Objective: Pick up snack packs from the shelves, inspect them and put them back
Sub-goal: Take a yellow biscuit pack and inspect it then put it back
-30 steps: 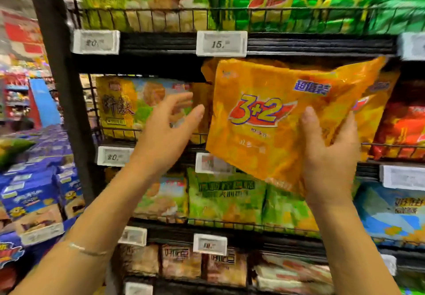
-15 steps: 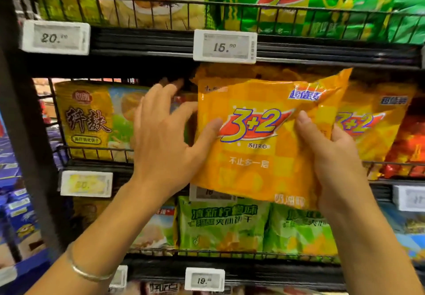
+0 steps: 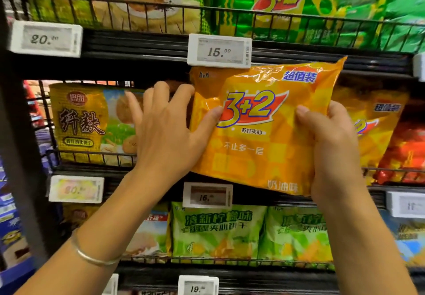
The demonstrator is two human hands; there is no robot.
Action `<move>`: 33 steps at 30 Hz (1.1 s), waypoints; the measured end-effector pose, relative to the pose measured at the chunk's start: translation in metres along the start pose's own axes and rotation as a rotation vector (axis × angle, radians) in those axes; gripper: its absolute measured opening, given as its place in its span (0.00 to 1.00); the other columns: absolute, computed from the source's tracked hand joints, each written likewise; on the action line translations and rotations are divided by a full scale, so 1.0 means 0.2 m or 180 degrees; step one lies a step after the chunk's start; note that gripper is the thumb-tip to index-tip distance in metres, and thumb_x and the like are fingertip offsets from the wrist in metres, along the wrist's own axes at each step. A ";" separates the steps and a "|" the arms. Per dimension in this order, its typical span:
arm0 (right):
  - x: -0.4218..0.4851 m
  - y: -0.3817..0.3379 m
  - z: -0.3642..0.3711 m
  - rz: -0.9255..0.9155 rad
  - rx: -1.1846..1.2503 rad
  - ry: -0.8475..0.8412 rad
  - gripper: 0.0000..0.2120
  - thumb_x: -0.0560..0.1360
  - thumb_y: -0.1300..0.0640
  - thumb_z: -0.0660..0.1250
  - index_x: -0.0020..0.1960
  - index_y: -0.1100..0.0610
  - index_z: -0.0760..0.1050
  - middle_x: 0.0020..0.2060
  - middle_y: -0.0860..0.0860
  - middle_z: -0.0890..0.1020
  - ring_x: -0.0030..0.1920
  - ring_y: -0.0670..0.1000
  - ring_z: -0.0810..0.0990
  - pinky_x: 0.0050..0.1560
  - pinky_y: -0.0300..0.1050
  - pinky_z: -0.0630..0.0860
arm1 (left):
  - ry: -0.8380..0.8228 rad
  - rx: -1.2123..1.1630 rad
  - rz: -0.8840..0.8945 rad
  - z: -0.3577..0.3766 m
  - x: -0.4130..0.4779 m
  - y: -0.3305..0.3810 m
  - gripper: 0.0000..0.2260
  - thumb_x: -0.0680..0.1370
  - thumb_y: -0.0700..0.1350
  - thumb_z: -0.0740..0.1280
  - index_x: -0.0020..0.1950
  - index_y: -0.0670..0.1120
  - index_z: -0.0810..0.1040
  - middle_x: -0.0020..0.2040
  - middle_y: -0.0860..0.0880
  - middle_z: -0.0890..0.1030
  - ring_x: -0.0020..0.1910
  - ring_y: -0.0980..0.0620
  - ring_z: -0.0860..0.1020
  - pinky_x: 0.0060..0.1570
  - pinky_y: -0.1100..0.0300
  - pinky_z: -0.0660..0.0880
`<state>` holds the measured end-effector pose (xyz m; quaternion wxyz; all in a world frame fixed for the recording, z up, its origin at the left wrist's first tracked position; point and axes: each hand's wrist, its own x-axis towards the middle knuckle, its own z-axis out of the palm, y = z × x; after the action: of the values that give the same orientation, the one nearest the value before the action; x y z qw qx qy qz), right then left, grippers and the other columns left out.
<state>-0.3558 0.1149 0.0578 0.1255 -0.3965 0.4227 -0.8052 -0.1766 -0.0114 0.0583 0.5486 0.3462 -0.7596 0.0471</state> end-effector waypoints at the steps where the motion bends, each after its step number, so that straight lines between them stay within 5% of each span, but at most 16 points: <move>1: 0.00 0.01 0.00 -0.0030 -0.0013 -0.0014 0.28 0.71 0.50 0.70 0.70 0.55 0.72 0.54 0.51 0.87 0.50 0.51 0.88 0.43 0.46 0.85 | -0.0008 -0.0025 -0.0022 0.00 0.00 0.00 0.25 0.79 0.69 0.60 0.60 0.50 0.77 0.52 0.53 0.68 0.62 0.43 0.72 0.77 0.32 0.46; 5: 0.02 0.01 0.01 -0.0137 -0.0258 -0.0140 0.25 0.72 0.49 0.68 0.67 0.52 0.71 0.55 0.49 0.85 0.50 0.48 0.88 0.44 0.45 0.85 | 0.0083 -0.0414 -0.0062 0.00 -0.01 0.02 0.19 0.79 0.65 0.63 0.56 0.50 0.76 0.45 0.60 0.71 0.60 0.49 0.70 0.77 0.33 0.44; 8: 0.02 0.00 -0.02 -0.0338 -0.0808 -0.0233 0.18 0.74 0.46 0.67 0.62 0.47 0.72 0.57 0.47 0.85 0.55 0.48 0.86 0.56 0.56 0.84 | 0.0185 -0.0663 -0.0113 0.01 -0.01 0.04 0.17 0.80 0.63 0.64 0.54 0.50 0.76 0.43 0.65 0.68 0.57 0.55 0.69 0.78 0.40 0.41; 12: -0.01 -0.03 -0.06 -0.0623 -0.1522 -0.0458 0.16 0.78 0.41 0.62 0.61 0.45 0.78 0.56 0.45 0.85 0.60 0.50 0.83 0.62 0.63 0.79 | 0.0220 -0.0679 -0.0095 0.01 -0.02 0.06 0.14 0.80 0.61 0.63 0.52 0.51 0.73 0.44 0.65 0.67 0.56 0.59 0.68 0.77 0.48 0.36; 15: -0.03 -0.02 -0.05 -0.0643 -0.1558 -0.0446 0.17 0.79 0.41 0.62 0.60 0.48 0.80 0.54 0.45 0.86 0.56 0.50 0.85 0.59 0.60 0.80 | 0.0230 -0.0770 -0.0165 -0.01 -0.03 0.06 0.11 0.80 0.60 0.62 0.51 0.52 0.72 0.45 0.62 0.71 0.57 0.60 0.68 0.78 0.45 0.37; 18: -0.06 -0.01 -0.03 -0.0606 -0.1479 -0.0519 0.12 0.83 0.45 0.65 0.58 0.49 0.82 0.50 0.44 0.88 0.51 0.45 0.86 0.49 0.51 0.82 | 0.0236 -0.0763 -0.0238 -0.06 -0.05 0.03 0.11 0.80 0.60 0.62 0.52 0.53 0.73 0.49 0.58 0.75 0.57 0.59 0.68 0.80 0.39 0.42; 21: -0.06 -0.01 -0.01 -0.0539 -0.1364 -0.0643 0.10 0.84 0.49 0.65 0.56 0.50 0.84 0.49 0.45 0.89 0.49 0.46 0.88 0.48 0.51 0.83 | 0.0268 -0.0754 -0.0296 -0.11 -0.05 0.02 0.12 0.78 0.60 0.63 0.53 0.53 0.74 0.48 0.57 0.74 0.51 0.63 0.63 0.74 0.33 0.59; 26: -0.10 0.03 -0.01 -0.0277 -0.1113 -0.0773 0.10 0.84 0.51 0.64 0.53 0.49 0.83 0.46 0.45 0.89 0.46 0.46 0.88 0.42 0.41 0.84 | 0.0212 -0.0903 -0.0481 -0.16 -0.07 0.03 0.13 0.76 0.61 0.64 0.55 0.55 0.75 0.44 0.63 0.72 0.53 0.52 0.70 0.64 0.37 0.70; 33: -0.01 0.03 0.02 -0.0458 -0.1570 -0.0243 0.10 0.82 0.46 0.67 0.57 0.51 0.82 0.49 0.47 0.88 0.50 0.49 0.87 0.53 0.58 0.84 | 0.0219 -0.0958 -0.0526 -0.10 -0.04 0.05 0.15 0.77 0.60 0.70 0.57 0.52 0.78 0.49 0.58 0.75 0.58 0.44 0.75 0.63 0.40 0.71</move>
<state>-0.3526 0.1106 0.0536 -0.0167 -0.4742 0.5719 -0.6691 -0.1649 0.0087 0.0611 0.6218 0.3196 -0.7079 -0.1006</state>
